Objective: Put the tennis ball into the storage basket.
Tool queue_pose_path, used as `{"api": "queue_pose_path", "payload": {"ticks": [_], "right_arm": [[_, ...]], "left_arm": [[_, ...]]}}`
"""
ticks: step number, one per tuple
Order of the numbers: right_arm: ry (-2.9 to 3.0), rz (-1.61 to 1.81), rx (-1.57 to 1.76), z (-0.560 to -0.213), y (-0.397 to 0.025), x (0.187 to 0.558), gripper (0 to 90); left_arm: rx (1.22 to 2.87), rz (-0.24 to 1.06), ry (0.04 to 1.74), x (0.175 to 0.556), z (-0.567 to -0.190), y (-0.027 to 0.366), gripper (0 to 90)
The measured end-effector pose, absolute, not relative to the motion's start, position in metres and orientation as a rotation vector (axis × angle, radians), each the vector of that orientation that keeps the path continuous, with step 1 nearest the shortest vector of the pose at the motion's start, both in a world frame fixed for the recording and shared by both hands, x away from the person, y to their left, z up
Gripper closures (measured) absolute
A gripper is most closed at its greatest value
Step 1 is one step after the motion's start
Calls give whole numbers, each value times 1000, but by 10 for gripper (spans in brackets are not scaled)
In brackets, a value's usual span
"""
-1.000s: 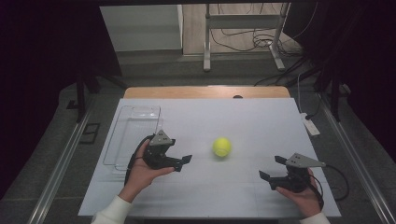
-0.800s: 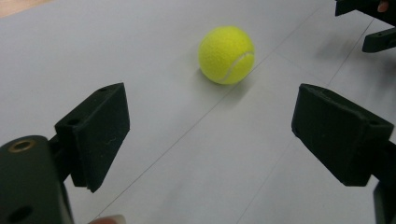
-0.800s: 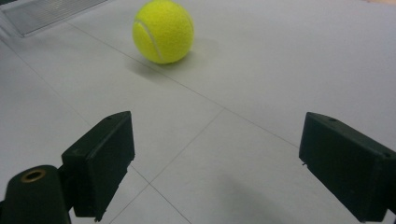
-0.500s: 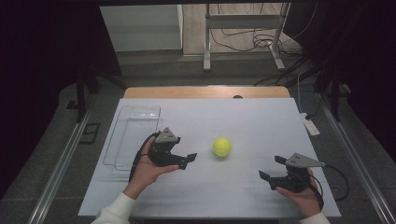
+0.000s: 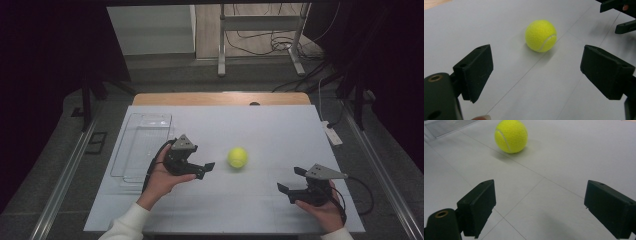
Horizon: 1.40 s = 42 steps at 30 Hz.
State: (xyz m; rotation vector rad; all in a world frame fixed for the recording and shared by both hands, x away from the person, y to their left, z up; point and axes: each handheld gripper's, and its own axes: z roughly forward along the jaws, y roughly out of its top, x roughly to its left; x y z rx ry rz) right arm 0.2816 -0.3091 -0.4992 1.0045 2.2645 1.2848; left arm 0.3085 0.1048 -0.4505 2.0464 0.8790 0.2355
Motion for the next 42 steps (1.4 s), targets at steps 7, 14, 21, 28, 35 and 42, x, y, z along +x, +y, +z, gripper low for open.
{"api": "queue_pose_path", "payload": {"ticks": [7, 14, 21, 28, 35, 42], "right_arm": [[2265, 1285, 1005, -499, -309, 282, 108], [2266, 1289, 1003, -499, -309, 282, 108], [2266, 1283, 1004, -500, -309, 282, 108], [2267, 1288, 1005, -499, -310, 282, 108], [2267, 1287, 1008, -500, -310, 282, 107], [2267, 1286, 1008, -500, -310, 282, 107]], "left_arm": [[2048, 231, 873, 311, -450, 100, 121], [2057, 221, 862, 315, -451, 94, 118], [2062, 212, 859, 318, -452, 89, 113], [2068, 207, 851, 321, -452, 83, 110], [2081, 195, 844, 325, -455, 77, 106], [2097, 185, 834, 328, -457, 69, 100]]}}
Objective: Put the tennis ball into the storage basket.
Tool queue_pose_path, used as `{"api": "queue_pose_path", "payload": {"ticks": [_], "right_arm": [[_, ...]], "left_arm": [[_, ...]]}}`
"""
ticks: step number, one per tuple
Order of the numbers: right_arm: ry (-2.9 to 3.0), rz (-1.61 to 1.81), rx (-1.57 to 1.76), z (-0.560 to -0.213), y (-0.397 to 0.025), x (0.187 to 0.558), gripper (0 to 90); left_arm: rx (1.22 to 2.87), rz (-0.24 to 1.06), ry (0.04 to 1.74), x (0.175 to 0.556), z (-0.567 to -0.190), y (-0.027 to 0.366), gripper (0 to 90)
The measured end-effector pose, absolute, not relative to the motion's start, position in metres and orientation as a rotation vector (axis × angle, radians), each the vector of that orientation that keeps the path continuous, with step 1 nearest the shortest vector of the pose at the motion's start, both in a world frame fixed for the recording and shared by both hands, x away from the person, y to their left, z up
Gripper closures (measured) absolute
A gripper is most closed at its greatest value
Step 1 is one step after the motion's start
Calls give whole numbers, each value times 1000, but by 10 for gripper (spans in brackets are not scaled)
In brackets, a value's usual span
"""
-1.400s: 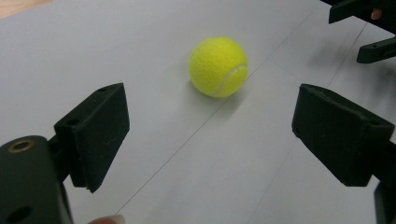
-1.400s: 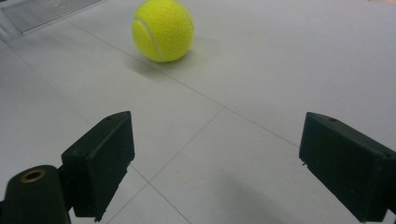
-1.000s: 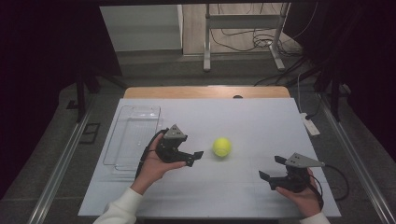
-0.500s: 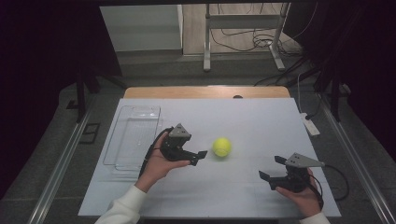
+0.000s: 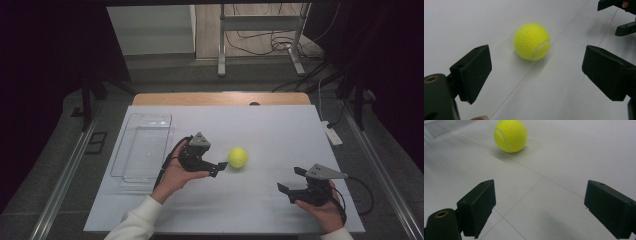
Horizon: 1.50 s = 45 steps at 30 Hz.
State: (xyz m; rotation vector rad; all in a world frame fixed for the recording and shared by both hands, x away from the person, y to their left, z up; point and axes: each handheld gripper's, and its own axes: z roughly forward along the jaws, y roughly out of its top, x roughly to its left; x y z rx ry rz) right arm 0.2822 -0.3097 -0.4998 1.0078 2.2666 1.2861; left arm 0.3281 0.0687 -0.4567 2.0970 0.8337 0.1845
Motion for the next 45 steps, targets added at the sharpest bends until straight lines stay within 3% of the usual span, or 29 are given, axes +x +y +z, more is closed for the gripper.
{"api": "queue_pose_path", "payload": {"ticks": [45], "right_arm": [[2265, 1288, 1014, -500, -312, 282, 108]], "left_arm": [[2138, 145, 788, 353, -463, 32, 67]]}}
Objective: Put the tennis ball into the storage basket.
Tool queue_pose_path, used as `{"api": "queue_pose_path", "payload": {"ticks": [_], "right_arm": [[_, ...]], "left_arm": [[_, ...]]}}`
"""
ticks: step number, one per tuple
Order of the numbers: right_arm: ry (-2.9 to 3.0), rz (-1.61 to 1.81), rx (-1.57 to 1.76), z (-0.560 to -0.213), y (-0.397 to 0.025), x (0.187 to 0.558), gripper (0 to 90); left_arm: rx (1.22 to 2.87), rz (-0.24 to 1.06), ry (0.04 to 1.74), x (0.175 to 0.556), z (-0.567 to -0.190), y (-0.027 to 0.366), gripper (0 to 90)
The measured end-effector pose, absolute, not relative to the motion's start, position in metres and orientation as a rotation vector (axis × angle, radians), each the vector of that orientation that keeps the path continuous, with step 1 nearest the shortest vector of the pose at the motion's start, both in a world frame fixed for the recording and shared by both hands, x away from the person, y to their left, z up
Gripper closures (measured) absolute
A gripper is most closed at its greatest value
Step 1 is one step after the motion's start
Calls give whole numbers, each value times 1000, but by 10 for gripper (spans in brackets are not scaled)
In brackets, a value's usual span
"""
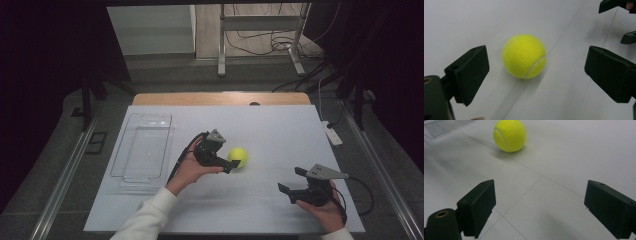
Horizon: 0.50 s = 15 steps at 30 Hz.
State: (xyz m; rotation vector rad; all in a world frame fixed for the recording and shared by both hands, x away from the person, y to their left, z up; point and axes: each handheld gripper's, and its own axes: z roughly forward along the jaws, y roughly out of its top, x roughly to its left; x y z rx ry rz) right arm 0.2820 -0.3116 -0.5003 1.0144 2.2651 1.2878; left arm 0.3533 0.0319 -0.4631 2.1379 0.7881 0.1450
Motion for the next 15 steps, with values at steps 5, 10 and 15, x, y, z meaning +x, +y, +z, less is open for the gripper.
{"api": "queue_pose_path", "payload": {"ticks": [5, 10, 15], "right_arm": [[2266, 1282, 1015, -500, -312, 282, 108], [2266, 1287, 1018, -500, -312, 282, 108], [2266, 1283, 1019, -500, -312, 282, 108]], "left_arm": [[2137, 148, 783, 356, -460, 27, 67], [2136, 148, 787, 358, -460, 25, 66], [2135, 147, 804, 362, -461, 25, 66]]}}
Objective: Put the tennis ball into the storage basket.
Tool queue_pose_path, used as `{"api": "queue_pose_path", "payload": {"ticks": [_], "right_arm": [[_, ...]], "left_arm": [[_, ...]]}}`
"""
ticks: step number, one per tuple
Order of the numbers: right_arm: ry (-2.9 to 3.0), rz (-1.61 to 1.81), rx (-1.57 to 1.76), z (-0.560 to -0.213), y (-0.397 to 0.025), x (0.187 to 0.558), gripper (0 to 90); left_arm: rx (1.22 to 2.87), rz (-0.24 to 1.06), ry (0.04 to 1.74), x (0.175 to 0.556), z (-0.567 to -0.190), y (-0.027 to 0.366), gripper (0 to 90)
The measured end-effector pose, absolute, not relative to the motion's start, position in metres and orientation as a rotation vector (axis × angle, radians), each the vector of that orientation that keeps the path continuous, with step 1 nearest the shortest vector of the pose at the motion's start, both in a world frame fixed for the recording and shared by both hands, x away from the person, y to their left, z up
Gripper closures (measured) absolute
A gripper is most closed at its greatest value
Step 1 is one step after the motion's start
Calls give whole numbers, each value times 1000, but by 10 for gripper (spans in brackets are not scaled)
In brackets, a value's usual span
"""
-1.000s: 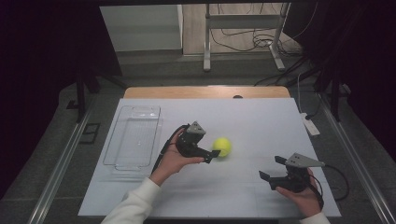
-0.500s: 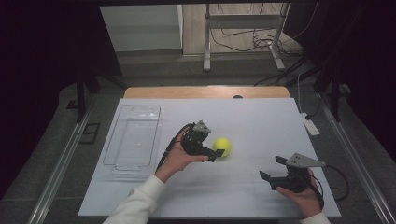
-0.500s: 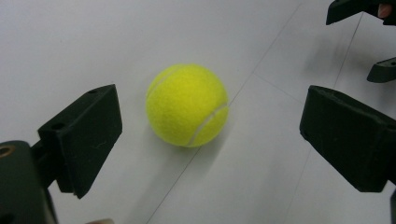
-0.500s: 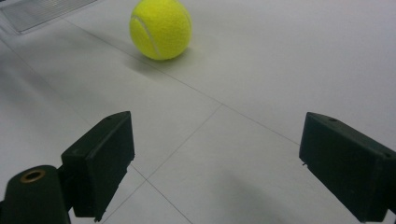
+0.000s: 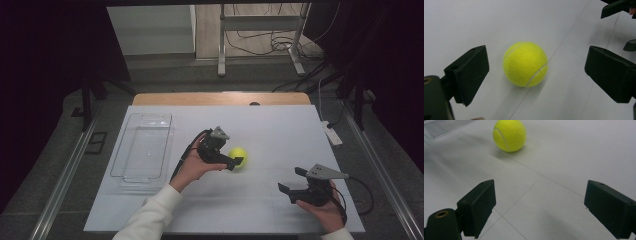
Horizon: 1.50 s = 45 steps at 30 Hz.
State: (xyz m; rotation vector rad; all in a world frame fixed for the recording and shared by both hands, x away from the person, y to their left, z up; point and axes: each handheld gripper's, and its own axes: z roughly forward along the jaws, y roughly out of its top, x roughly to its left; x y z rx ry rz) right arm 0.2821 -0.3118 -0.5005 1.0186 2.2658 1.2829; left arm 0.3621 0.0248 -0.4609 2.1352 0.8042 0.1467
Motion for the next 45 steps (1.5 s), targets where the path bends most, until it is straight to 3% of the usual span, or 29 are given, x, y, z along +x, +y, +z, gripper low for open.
{"api": "queue_pose_path", "payload": {"ticks": [45], "right_arm": [[2272, 1274, 1019, -502, -312, 283, 109]], "left_arm": [[2227, 94, 883, 393, -495, 0, 64]]}}
